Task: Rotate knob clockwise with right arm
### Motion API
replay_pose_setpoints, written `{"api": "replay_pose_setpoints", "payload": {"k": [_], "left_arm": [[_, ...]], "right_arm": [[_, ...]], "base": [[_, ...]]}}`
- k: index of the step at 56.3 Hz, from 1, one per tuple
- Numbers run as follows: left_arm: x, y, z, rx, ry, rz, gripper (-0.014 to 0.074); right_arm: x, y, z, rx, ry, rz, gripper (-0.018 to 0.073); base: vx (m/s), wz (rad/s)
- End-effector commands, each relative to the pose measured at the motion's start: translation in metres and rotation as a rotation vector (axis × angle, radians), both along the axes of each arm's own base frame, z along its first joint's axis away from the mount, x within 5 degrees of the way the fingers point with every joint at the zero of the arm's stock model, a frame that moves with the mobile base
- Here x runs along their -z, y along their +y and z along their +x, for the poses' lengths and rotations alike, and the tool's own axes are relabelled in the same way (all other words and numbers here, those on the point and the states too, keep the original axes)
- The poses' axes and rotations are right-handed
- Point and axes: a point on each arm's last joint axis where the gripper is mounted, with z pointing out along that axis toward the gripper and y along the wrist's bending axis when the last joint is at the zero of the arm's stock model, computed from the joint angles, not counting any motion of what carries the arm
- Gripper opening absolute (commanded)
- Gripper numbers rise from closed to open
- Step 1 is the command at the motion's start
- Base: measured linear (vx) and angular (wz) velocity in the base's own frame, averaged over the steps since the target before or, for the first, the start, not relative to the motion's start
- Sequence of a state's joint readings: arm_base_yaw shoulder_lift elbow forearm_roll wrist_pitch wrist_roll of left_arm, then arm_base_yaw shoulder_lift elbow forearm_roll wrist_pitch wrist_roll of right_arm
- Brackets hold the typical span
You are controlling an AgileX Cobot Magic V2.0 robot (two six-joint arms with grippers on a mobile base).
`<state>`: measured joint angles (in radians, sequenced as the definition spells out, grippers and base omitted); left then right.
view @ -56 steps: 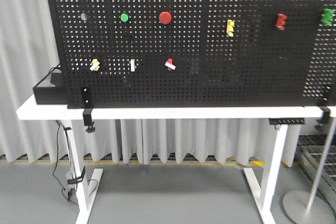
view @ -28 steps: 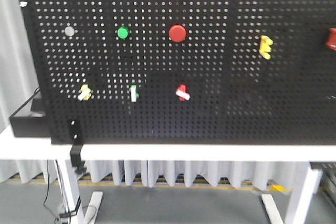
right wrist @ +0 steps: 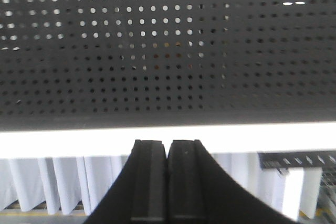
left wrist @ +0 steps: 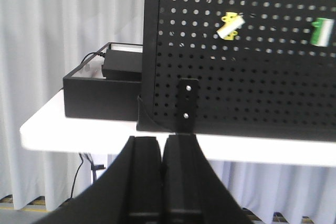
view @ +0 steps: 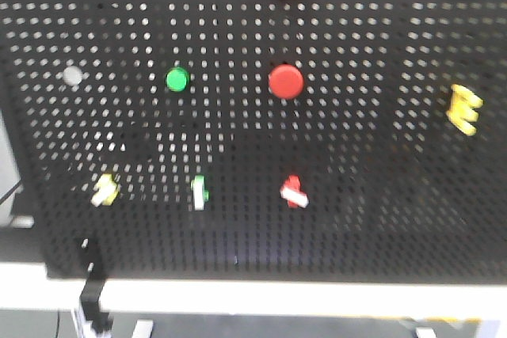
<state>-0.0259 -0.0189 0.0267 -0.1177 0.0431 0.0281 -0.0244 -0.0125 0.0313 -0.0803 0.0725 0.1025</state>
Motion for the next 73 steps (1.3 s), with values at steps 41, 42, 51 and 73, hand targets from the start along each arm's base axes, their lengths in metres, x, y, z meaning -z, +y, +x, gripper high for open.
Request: {"api": "replay_pose_setpoints", "payload": {"k": [41, 42, 51, 73], "left_arm": [[-0.003, 0.001, 0.0001, -0.011, -0.068, -0.02, -0.0006], [-0.003, 0.001, 0.0001, -0.011, -0.068, -0.02, -0.0006], [-0.003, 0.001, 0.0001, -0.011, -0.068, -0.02, -0.0006], [-0.003, 0.001, 0.0001, -0.011, -0.068, -0.02, -0.0006]], "right_arm": [[-0.0064, 0.0003, -0.0008, 0.0, -0.088, -0.014, -0.0009], [-0.0064, 0.0003, -0.0008, 0.0, -0.088, -0.014, -0.0009], [-0.0064, 0.0003, -0.0008, 0.0, -0.088, -0.014, -0.0009], [-0.0096, 0.0006, -0.0011, -0.003, -0.124, -0.02, -0.0009]], "base": [[0.17, -0.02], [0.03, -0.05], [0.01, -0.02], [0.0, 0.0]]}}
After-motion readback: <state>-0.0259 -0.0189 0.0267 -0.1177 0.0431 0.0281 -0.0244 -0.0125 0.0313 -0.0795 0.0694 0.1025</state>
